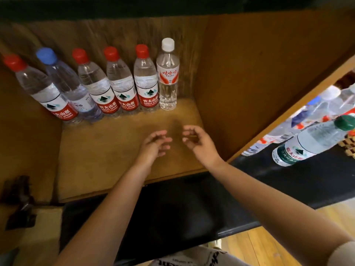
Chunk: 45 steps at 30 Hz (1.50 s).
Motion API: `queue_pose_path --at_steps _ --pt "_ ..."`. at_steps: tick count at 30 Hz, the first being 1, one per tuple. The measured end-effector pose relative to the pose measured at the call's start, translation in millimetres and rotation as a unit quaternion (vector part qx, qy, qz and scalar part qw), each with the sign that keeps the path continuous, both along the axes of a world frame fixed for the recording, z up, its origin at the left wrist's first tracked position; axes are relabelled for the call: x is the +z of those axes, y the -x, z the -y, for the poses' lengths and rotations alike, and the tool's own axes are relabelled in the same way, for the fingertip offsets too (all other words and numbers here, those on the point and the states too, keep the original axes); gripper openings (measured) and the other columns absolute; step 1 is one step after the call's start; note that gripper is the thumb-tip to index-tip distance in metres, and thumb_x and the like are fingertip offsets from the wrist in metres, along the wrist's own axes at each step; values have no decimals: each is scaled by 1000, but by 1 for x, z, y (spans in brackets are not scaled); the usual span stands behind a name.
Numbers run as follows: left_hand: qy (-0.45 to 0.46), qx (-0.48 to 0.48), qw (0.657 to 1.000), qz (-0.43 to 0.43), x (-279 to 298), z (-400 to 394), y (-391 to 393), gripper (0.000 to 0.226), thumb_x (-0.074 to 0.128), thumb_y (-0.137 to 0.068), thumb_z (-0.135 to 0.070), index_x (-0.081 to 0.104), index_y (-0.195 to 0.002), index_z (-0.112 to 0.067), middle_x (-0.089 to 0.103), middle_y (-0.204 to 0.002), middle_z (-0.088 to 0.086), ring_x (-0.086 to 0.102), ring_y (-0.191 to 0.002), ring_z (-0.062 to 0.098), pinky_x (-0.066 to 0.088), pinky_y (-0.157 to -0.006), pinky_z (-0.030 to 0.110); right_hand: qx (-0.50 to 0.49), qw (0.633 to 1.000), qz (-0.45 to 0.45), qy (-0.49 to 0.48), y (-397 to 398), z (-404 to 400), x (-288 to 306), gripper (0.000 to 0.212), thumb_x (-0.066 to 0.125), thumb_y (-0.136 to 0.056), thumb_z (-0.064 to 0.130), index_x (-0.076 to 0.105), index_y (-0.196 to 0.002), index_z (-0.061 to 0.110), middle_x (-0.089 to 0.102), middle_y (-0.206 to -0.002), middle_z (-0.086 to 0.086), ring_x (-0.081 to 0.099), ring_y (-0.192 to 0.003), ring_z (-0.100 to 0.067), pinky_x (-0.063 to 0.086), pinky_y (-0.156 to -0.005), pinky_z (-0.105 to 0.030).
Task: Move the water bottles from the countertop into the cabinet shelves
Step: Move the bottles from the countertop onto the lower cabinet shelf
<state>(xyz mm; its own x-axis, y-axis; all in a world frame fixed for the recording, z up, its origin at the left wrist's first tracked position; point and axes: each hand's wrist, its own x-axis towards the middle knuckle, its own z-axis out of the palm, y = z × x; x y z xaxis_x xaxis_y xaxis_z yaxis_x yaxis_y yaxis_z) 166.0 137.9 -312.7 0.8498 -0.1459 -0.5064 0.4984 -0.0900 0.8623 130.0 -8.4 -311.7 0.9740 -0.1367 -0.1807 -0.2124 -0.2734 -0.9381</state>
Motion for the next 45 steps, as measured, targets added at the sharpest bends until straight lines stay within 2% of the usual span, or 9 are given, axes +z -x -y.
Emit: queue_pose_path --at_steps 8,13,17,21,24,31,35,40,45 --pt "-58 -94 991 71 -8 61 89 26 42 -94 -1 59 -107 -17 65 -89 -3 58 -73 7 42 -59 2 32 998 33 53 107 75 3 24 58 -86 1 65 -94 22 67 -94 5 63 -90 -5 47 -84 -14" --pt "-70 -135 986 76 -14 112 131 25 48 -92 -4 62 -105 -19 68 -89 -5 62 -71 -1 43 -64 4 -68 997 14 36 155 150 6 23 57 -86 -1 66 -93 19 68 -93 2 64 -91 -11 51 -87 -28" --pt "-83 -149 980 99 -15 157 144 34 54 -90 -5 53 -112 -32 61 -106 -12 59 -95 -1 47 -80 14 -176 984 -4 12 176 206 3 22 55 -87 -1 63 -100 16 66 -95 0 62 -94 -14 50 -91 -37" --pt "-95 -84 983 132 -13 204 141 62 61 -86 -5 34 -138 -23 45 -128 -10 45 -115 0 39 -84 10 -258 966 3 9 178 244 -2 36 61 -84 0 53 -114 19 58 -104 -1 57 -93 -11 50 -88 -32" --pt "-88 -12 985 148 -9 239 135 71 64 -82 -1 30 -142 -19 38 -143 -3 36 -129 8 36 -101 27 -280 960 14 16 169 262 -6 47 66 -81 4 46 -118 23 53 -112 -1 54 -99 -11 47 -81 -22" --pt "-124 171 960 185 -4 304 117 83 76 -71 -5 31 -140 -12 36 -141 8 35 -132 18 25 -106 21 -253 965 33 55 136 281 -18 69 75 -73 19 38 -130 24 46 -123 8 47 -112 -7 42 -91 -25" --pt "-168 240 943 156 -4 326 109 91 80 -68 -16 25 -141 -9 28 -143 13 28 -133 26 26 -109 30 -202 975 57 66 119 286 -22 71 80 -66 23 36 -121 37 44 -118 17 44 -105 5 37 -85 -11" --pt "-208 295 924 125 -4 341 98 87 77 -72 -20 23 -139 -8 28 -140 15 30 -128 32 34 -103 40 -166 983 65 54 107 290 -27 79 82 -62 21 40 -128 24 50 -126 7 47 -118 -7 42 -101 -32" --pt "-231 312 913 126 -5 344 96 81 76 -73 -19 27 -136 -6 32 -138 15 32 -126 32 37 -100 42 -143 985 83 45 109 295 -27 74 82 -64 22 38 -122 36 52 -122 11 49 -115 -5 43 -99 -32"
